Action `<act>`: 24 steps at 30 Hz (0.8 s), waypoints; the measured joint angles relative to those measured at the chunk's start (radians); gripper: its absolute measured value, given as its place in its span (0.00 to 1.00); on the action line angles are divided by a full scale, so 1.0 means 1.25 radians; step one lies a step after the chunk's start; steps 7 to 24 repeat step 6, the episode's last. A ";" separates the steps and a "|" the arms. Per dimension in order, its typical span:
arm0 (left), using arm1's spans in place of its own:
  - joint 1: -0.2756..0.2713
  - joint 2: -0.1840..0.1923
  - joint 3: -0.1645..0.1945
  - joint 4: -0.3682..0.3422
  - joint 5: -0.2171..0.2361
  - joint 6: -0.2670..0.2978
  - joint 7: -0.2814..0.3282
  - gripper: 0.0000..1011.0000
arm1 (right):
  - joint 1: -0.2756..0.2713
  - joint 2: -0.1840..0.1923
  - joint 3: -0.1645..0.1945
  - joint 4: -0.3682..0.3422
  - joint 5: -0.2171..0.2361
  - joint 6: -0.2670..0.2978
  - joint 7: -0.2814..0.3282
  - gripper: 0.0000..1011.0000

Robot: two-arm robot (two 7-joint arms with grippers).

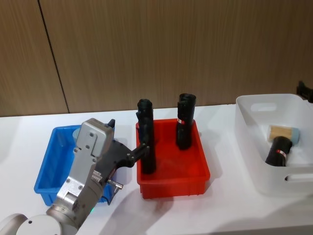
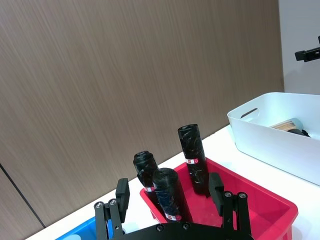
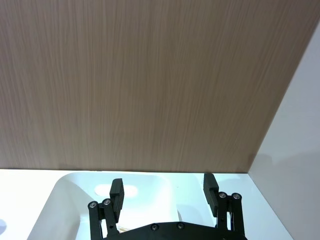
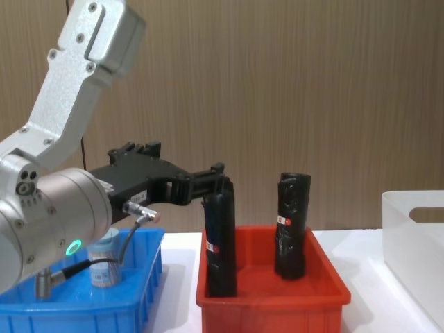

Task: Pick the cotton swabs from the blue box and place them into the white box.

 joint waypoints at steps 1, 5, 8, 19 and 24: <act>0.000 0.000 0.000 0.000 0.000 0.000 0.000 0.99 | 0.000 0.000 0.000 0.000 0.000 0.000 0.000 0.99; 0.000 0.000 0.000 0.000 0.000 0.000 0.000 0.99 | -0.001 0.000 0.001 0.000 -0.001 0.000 0.000 0.99; 0.000 0.000 0.000 0.000 0.000 0.000 0.000 0.99 | -0.001 0.000 0.001 -0.001 -0.001 0.000 -0.001 0.99; 0.000 0.000 0.000 0.000 0.000 0.000 0.000 0.99 | -0.001 0.000 0.001 -0.001 -0.001 0.000 -0.001 0.99; 0.000 0.000 0.000 0.000 0.000 0.000 0.000 0.99 | -0.001 0.000 0.001 -0.001 -0.001 0.000 -0.001 0.99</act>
